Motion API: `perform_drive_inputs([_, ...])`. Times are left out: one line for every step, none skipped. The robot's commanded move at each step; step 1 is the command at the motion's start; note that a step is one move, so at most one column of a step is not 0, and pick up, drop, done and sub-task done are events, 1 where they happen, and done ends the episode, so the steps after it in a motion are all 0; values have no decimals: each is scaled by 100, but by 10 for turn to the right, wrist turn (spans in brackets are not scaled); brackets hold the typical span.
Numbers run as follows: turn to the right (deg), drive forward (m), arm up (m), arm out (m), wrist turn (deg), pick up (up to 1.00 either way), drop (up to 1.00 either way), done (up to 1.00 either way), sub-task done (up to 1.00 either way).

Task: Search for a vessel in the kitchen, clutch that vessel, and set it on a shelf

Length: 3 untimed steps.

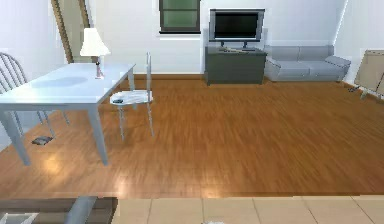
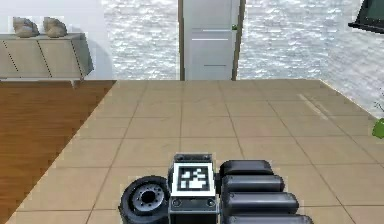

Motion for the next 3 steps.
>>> perform_drive_inputs([0,80,0,0,0,0,0,0,0])
perform_drive_inputs([-330,0,0,0,0,0,0,0,0])
perform_drive_inputs([0,45,0,0,0,0,0,0,0])
